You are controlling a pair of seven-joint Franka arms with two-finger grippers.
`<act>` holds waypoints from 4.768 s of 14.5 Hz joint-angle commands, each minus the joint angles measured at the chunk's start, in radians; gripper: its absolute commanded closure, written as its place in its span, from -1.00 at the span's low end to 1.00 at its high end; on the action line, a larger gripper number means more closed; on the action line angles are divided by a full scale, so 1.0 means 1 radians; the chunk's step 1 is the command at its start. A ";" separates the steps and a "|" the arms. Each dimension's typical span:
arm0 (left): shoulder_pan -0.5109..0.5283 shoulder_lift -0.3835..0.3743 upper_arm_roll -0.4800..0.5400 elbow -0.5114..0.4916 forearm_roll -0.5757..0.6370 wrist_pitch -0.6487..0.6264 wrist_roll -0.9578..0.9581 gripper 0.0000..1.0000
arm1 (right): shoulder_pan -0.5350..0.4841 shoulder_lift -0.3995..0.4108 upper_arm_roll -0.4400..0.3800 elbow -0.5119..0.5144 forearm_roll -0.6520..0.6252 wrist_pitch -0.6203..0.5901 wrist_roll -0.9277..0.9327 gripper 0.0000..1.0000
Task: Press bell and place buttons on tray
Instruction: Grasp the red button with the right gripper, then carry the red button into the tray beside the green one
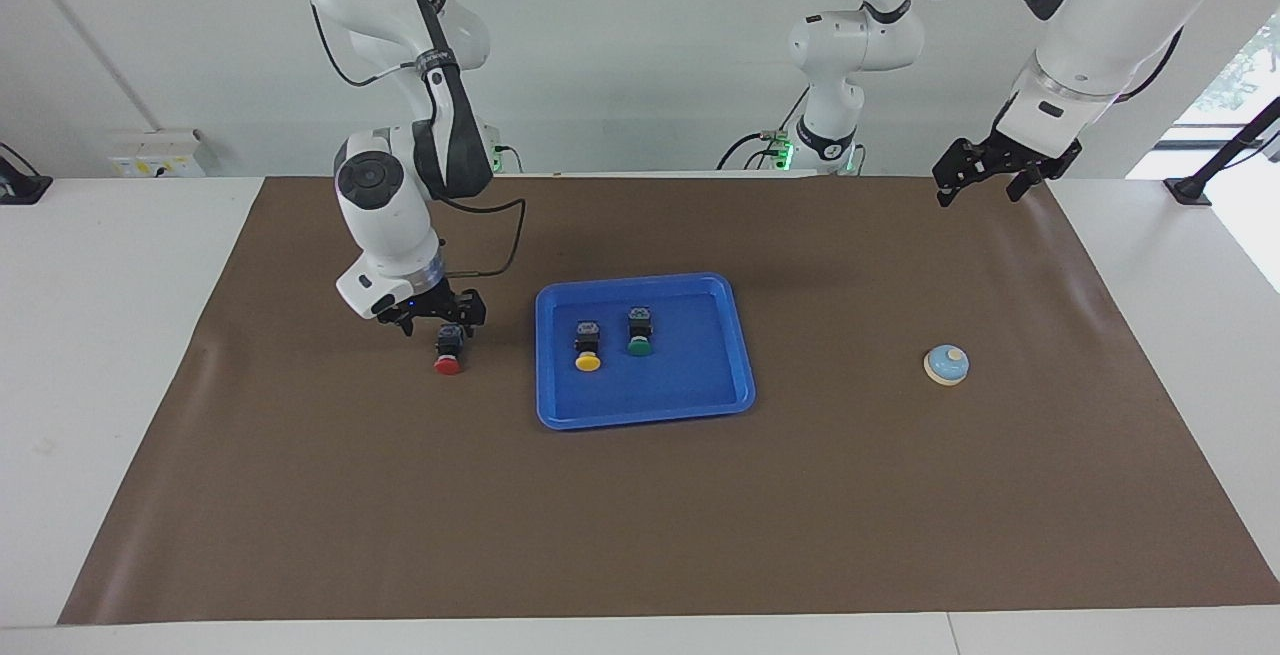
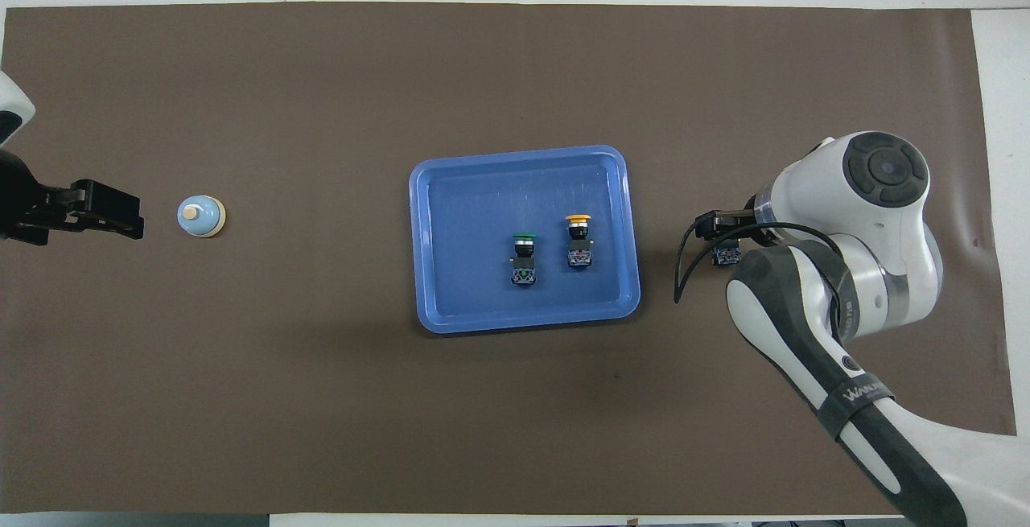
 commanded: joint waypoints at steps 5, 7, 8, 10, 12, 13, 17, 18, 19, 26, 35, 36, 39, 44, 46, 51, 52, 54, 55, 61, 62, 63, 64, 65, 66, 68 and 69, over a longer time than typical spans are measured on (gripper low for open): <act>0.006 -0.010 -0.003 -0.003 -0.001 -0.013 0.000 -1.00 | -0.035 -0.055 0.015 -0.114 0.098 0.070 0.045 -1.00; 0.006 -0.010 -0.003 -0.003 -0.001 -0.013 0.000 -1.00 | -0.033 -0.043 0.013 -0.115 0.098 0.120 0.088 -1.00; 0.006 -0.010 -0.003 -0.003 -0.001 -0.013 0.000 -1.00 | -0.027 -0.037 0.015 -0.119 0.098 0.145 0.090 -1.00; 0.006 -0.010 -0.003 -0.003 -0.001 -0.013 0.000 -1.00 | -0.021 -0.028 0.015 -0.119 0.096 0.157 0.078 -1.00; 0.006 -0.010 -0.003 -0.003 -0.001 -0.013 0.000 -1.00 | -0.018 -0.017 0.015 -0.119 0.096 0.159 0.076 -1.00; 0.006 -0.010 -0.003 -0.003 -0.001 -0.013 0.000 -1.00 | -0.017 -0.003 0.013 -0.117 0.095 0.168 0.073 -1.00; 0.006 -0.010 -0.003 -0.003 -0.001 -0.013 0.000 -1.00 | -0.016 0.017 0.015 -0.119 0.095 0.202 0.026 -1.00; 0.006 -0.010 -0.003 -0.003 -0.001 -0.013 0.000 -1.00 | -0.015 0.017 0.015 -0.120 0.095 0.202 0.026 -1.00; 0.006 -0.010 -0.003 -0.003 -0.001 -0.013 -0.002 -1.00 | -0.015 0.020 0.015 -0.122 0.095 0.203 0.024 -1.00; 0.006 -0.010 -0.003 -0.003 -0.001 -0.013 0.000 -1.00 | -0.027 0.023 0.013 -0.155 0.095 0.229 -0.102 -1.00; 0.006 -0.010 -0.003 -0.003 -0.001 -0.013 -0.002 -1.00 | -0.029 0.029 0.013 -0.148 0.095 0.225 -0.096 1.00; 0.004 -0.010 -0.003 -0.003 -0.001 -0.013 0.000 -1.00 | -0.024 0.026 0.015 -0.129 0.095 0.214 -0.093 1.00; 0.006 -0.010 -0.003 -0.003 -0.001 -0.013 0.000 -1.00 | -0.015 0.035 0.021 -0.009 0.099 0.071 -0.064 1.00; 0.006 -0.010 -0.003 -0.003 -0.001 -0.013 0.000 -1.00 | 0.164 0.095 0.032 0.203 0.112 -0.066 0.064 1.00; 0.006 -0.010 -0.003 -0.003 -0.001 -0.013 0.000 -1.00 | 0.236 0.182 0.029 0.365 0.113 -0.167 0.163 1.00; 0.006 -0.010 -0.003 -0.003 -0.001 -0.013 0.000 -1.00 | 0.419 0.383 0.020 0.633 0.053 -0.263 0.331 1.00; 0.006 -0.010 -0.003 -0.003 -0.001 -0.013 0.000 -1.00 | 0.454 0.421 0.018 0.691 0.047 -0.266 0.361 1.00; 0.006 -0.010 -0.003 -0.003 -0.001 -0.013 0.000 -1.00 | 0.505 0.435 0.017 0.701 0.005 -0.255 0.401 1.00; 0.006 -0.010 -0.003 -0.003 -0.001 -0.013 0.000 -1.00 | 0.531 0.439 0.017 0.698 -0.014 -0.255 0.408 1.00; 0.006 -0.010 -0.003 -0.003 -0.001 -0.013 0.000 -1.00 | 0.579 0.454 0.021 0.619 0.000 -0.146 0.530 1.00; 0.006 -0.010 -0.003 -0.003 -0.001 -0.013 0.000 -1.00 | 0.588 0.452 0.020 0.610 0.000 -0.146 0.532 1.00; 0.006 -0.010 -0.003 -0.003 -0.001 -0.013 0.000 -1.00 | 0.589 0.452 0.020 0.602 -0.002 -0.146 0.532 1.00; 0.006 -0.010 -0.003 -0.003 -0.001 -0.013 0.000 -1.00 | 0.589 0.452 0.020 0.596 -0.002 -0.145 0.533 1.00; 0.006 -0.010 -0.003 -0.003 -0.001 -0.013 0.000 -1.00 | 0.589 0.452 0.020 0.587 0.000 -0.140 0.536 1.00; 0.006 -0.010 -0.003 -0.003 -0.001 -0.013 0.000 -1.00 | 0.591 0.451 0.021 0.579 0.001 -0.126 0.555 1.00; 0.006 -0.010 -0.003 -0.003 -0.001 -0.013 0.000 -1.00 | 0.592 0.445 0.021 0.543 0.001 -0.070 0.587 1.00; 0.006 -0.010 -0.003 -0.003 -0.001 -0.013 0.000 -1.00 | 0.593 0.442 0.021 0.514 0.001 -0.029 0.593 1.00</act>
